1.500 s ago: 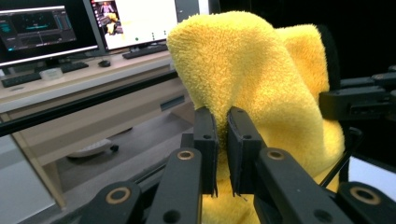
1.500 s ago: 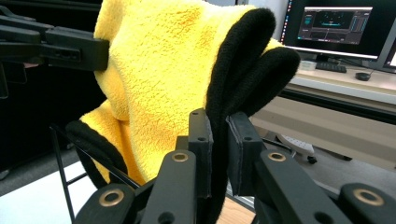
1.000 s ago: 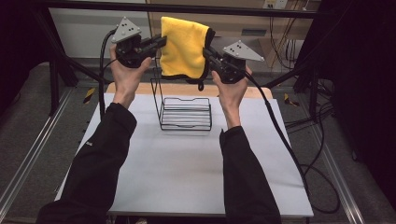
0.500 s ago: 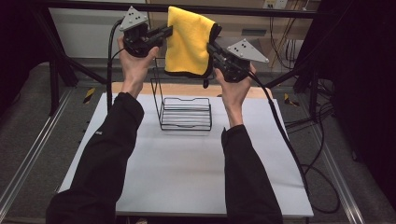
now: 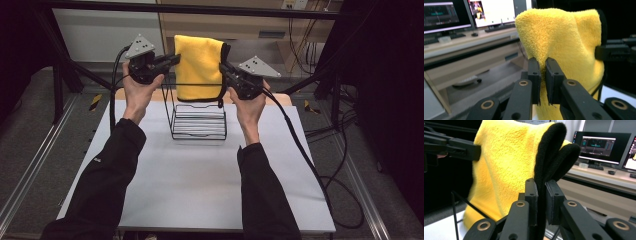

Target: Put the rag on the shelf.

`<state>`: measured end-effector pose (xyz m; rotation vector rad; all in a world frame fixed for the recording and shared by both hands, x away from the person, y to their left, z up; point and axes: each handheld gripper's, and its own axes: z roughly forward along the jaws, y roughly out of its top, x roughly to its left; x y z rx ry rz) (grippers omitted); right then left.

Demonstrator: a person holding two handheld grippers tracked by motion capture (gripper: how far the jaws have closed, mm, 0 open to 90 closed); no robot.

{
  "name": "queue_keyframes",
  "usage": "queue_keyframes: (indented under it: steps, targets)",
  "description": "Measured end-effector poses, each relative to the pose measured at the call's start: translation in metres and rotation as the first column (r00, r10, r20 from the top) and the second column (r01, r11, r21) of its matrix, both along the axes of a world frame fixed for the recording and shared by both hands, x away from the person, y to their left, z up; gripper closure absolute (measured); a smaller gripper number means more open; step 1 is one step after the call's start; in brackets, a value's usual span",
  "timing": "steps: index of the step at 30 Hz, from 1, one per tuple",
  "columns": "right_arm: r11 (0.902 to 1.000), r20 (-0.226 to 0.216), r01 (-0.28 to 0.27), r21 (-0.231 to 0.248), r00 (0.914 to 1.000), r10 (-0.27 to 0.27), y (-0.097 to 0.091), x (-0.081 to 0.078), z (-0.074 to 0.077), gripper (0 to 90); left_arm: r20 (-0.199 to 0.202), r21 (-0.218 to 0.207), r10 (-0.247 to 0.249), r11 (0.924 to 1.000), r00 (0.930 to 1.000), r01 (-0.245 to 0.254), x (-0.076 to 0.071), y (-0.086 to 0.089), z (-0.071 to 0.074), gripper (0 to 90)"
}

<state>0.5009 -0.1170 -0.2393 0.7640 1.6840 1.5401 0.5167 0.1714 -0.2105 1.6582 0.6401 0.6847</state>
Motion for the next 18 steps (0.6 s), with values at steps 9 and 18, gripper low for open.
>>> queue_keyframes:
  steps: [9, 18]
  targets:
    - [0.9996, -0.017, -0.030, -0.002, 0.9994, 0.030, -0.001, -0.005, -0.012, 81.2, 0.019, -0.023, -0.025, 0.9994, 0.9995, 0.025, -0.016, 0.006, -0.013, 82.6]
    - [0.9979, -0.009, -0.060, -0.024, 0.9981, 0.060, 0.000, -0.018, -0.013, 79.7, 0.043, -0.010, -0.065, 0.9978, 0.9970, 0.065, -0.034, 0.013, -0.021, 82.2]
